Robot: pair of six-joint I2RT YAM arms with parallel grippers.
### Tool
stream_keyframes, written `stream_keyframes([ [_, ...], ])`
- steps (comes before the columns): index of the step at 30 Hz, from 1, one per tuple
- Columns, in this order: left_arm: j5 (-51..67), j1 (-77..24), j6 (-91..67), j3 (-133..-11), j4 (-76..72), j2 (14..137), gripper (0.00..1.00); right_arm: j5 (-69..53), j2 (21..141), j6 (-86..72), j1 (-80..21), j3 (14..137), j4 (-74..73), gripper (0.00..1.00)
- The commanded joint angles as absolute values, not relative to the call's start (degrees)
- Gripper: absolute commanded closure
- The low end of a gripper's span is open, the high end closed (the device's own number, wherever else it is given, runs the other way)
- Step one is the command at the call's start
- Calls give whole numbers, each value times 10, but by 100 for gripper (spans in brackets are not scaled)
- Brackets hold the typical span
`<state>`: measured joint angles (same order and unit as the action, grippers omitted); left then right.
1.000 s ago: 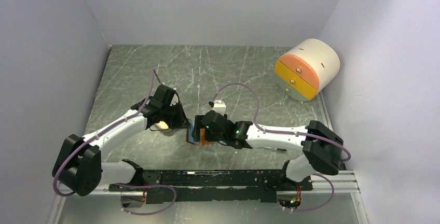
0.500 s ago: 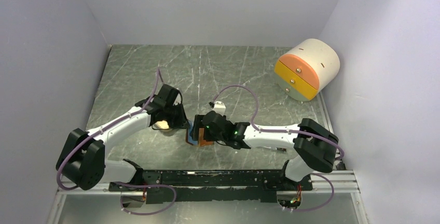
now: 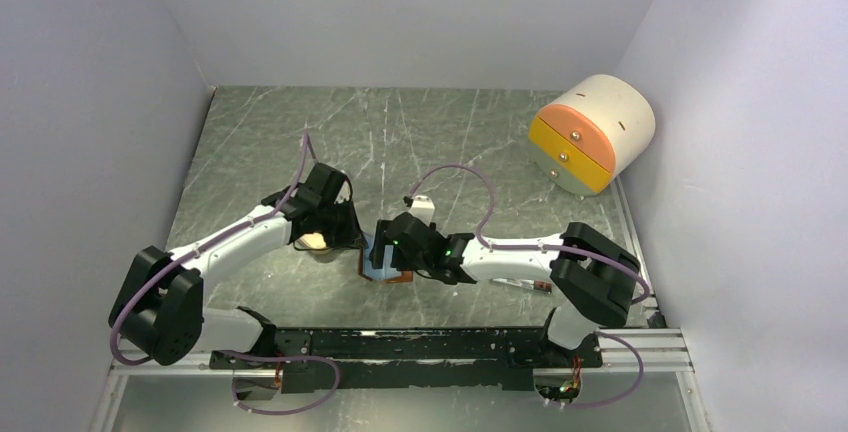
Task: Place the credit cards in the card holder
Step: Open the card holder at the center of the board.
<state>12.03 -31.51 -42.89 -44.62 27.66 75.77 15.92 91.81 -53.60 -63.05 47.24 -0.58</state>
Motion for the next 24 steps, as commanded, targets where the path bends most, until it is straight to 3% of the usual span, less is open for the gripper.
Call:
stream_keyframes([
  [1,129,-320,-432,-450,265,754,91,179,925,-536,-628,474,-19,8],
  [14,98,-319,-421,-423,268,780,91,219,925,-536,-619,453,-68,4],
  [24,94,-320,-413,-424,268,801,91,82,898,-505,-553,368,112,13],
])
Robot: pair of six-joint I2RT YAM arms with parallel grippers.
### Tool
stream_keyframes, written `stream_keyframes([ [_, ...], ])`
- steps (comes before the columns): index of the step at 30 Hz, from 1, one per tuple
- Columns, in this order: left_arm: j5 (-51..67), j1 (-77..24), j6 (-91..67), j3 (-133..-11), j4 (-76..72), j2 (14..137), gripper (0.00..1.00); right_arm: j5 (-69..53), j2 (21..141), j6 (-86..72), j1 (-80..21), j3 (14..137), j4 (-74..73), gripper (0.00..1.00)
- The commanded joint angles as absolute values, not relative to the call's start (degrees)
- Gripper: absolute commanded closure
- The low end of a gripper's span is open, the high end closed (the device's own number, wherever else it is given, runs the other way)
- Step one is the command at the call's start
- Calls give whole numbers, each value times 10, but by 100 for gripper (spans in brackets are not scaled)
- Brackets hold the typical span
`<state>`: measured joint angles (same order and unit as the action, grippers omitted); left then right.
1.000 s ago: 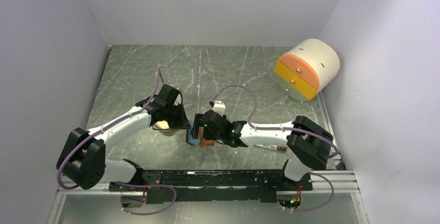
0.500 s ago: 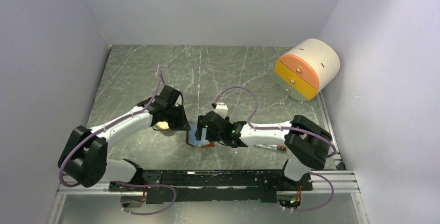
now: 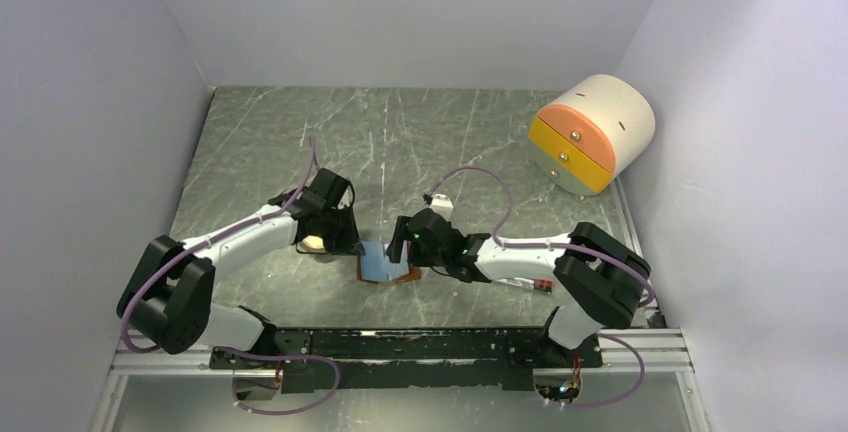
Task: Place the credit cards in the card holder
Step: Open the card holder at the center of the board.
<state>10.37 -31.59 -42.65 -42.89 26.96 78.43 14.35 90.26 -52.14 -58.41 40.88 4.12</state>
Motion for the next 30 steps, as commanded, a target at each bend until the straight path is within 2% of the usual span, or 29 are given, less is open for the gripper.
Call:
stream_keyframes([
  [1,95,-320,-413,-423,267,804,91,74,897,-506,-550,362,119,16],
  [8,112,-319,-411,-425,253,807,91,49,912,-504,-544,367,119,29],
  [12,117,-320,-415,-419,245,805,91,32,913,-502,-544,366,132,48],
  [15,119,-320,-413,-418,243,810,91,18,920,-503,-541,368,135,55],
  [17,120,-319,-415,-416,242,809,91,-2,923,-511,-536,361,153,56],
  [21,115,-320,-413,-412,240,809,91,-32,919,-524,-526,339,196,48],
  [26,119,-320,-411,-408,234,814,91,-51,923,-538,-505,322,222,51],
  [30,131,-320,-411,-408,227,807,91,-52,928,-537,-497,340,204,44],
])
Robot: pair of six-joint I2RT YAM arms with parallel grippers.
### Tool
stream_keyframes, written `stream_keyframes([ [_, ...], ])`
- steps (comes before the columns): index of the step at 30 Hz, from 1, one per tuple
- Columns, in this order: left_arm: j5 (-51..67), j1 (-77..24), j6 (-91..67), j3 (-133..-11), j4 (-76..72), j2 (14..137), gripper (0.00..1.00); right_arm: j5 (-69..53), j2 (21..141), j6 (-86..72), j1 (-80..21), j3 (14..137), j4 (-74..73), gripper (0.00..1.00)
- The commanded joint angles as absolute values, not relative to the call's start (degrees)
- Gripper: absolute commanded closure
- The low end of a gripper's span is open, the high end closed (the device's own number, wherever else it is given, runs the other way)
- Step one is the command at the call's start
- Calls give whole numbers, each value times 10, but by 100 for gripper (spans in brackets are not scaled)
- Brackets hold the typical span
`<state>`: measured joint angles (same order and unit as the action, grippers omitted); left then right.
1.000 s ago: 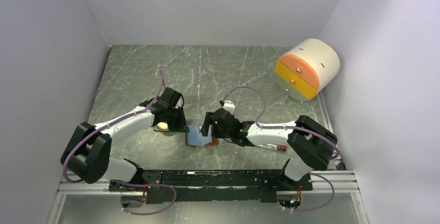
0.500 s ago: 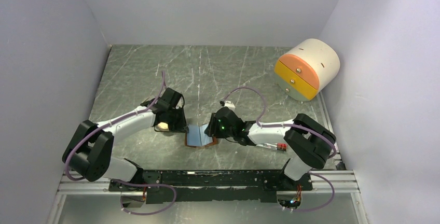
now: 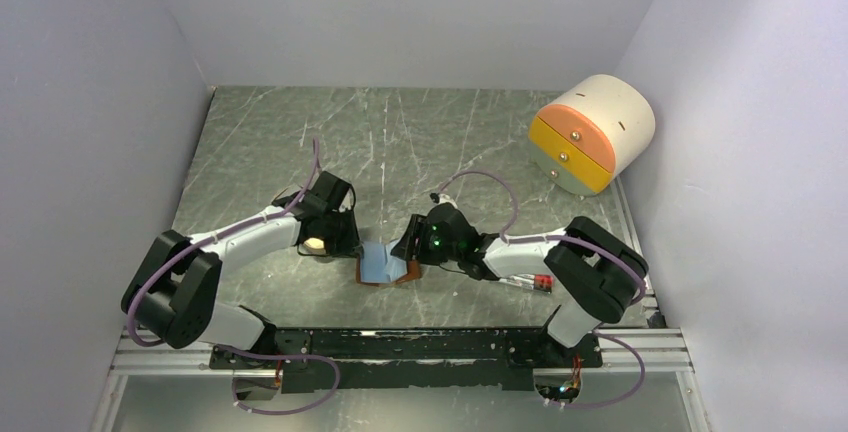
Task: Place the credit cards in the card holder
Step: Open the card holder at the center of the board.
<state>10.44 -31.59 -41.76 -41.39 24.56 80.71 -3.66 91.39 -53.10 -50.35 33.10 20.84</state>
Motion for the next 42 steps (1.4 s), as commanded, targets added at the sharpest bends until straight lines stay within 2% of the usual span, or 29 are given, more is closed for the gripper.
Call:
stream_keyframes([
  [1,138,-320,-412,-408,225,803,91,-48,929,-536,-497,349,191,42],
  [3,146,-320,-414,-410,222,797,91,-43,933,-536,-496,366,166,39],
  [14,152,-320,-414,-418,229,782,91,-4,958,-534,-496,448,57,37],
  [18,142,-319,-413,-418,233,789,91,-4,960,-528,-496,459,35,39],
  [25,143,-320,-415,-412,221,806,91,-24,921,-513,-498,413,58,49],
  [26,144,-319,-416,-412,219,806,91,-28,920,-509,-498,407,63,54],
  [29,140,-318,-417,-412,219,807,91,-35,917,-504,-498,389,79,80],
  [33,153,-305,-417,-399,208,811,91,-47,901,-494,-498,375,105,99],
  [36,169,-294,-421,-388,198,805,91,-50,889,-490,-498,367,113,100],
  [38,167,-290,-422,-389,205,798,83,-57,886,-486,-498,367,114,100],
  [42,149,-289,-421,-403,227,771,76,-62,884,-487,-498,380,95,100],
])
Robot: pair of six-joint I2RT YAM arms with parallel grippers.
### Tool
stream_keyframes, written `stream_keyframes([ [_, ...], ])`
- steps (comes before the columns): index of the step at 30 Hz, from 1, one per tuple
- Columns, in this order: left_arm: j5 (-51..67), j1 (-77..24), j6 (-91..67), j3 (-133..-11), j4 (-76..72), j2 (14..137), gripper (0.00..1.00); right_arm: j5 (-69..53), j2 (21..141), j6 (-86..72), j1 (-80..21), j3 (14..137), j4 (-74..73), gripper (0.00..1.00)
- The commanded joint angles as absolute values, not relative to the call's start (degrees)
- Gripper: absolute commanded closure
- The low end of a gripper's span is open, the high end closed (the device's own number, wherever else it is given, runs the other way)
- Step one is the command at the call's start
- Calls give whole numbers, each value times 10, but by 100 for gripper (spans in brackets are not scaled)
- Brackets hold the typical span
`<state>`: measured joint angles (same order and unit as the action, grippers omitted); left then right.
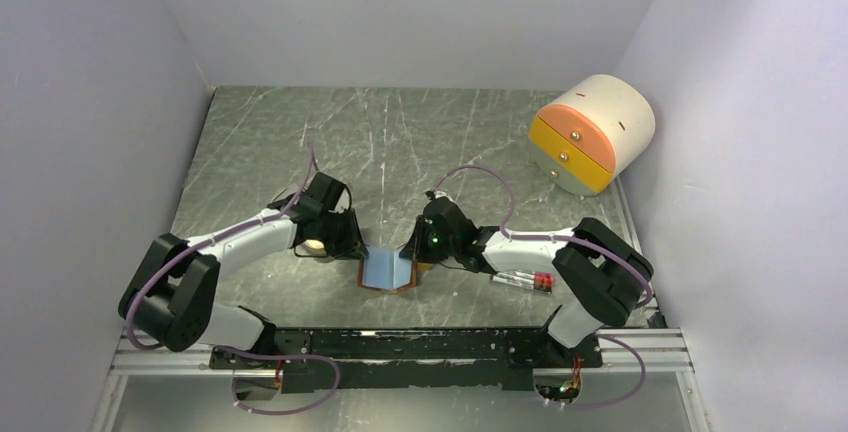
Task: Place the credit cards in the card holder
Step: Open the card holder at the center of the board.
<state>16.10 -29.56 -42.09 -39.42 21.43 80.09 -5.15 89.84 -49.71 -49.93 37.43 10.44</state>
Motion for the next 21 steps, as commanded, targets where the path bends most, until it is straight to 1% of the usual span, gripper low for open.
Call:
stream_keyframes([
  [1,144,-289,-419,-408,233,764,73,-61,883,-488,-498,382,89,100],
  [5,133,-289,-408,-431,255,752,68,-55,872,-490,-498,393,70,100],
  [9,141,-289,-399,-430,243,751,57,-64,873,-482,-497,394,79,100],
  [13,176,-289,-406,-412,211,739,45,-71,871,-479,-493,370,132,100],
  [16,169,-288,-403,-402,214,737,41,-76,880,-471,-485,358,150,100],
  [21,200,-287,-398,-379,191,745,39,-63,894,-454,-481,356,135,92],
])
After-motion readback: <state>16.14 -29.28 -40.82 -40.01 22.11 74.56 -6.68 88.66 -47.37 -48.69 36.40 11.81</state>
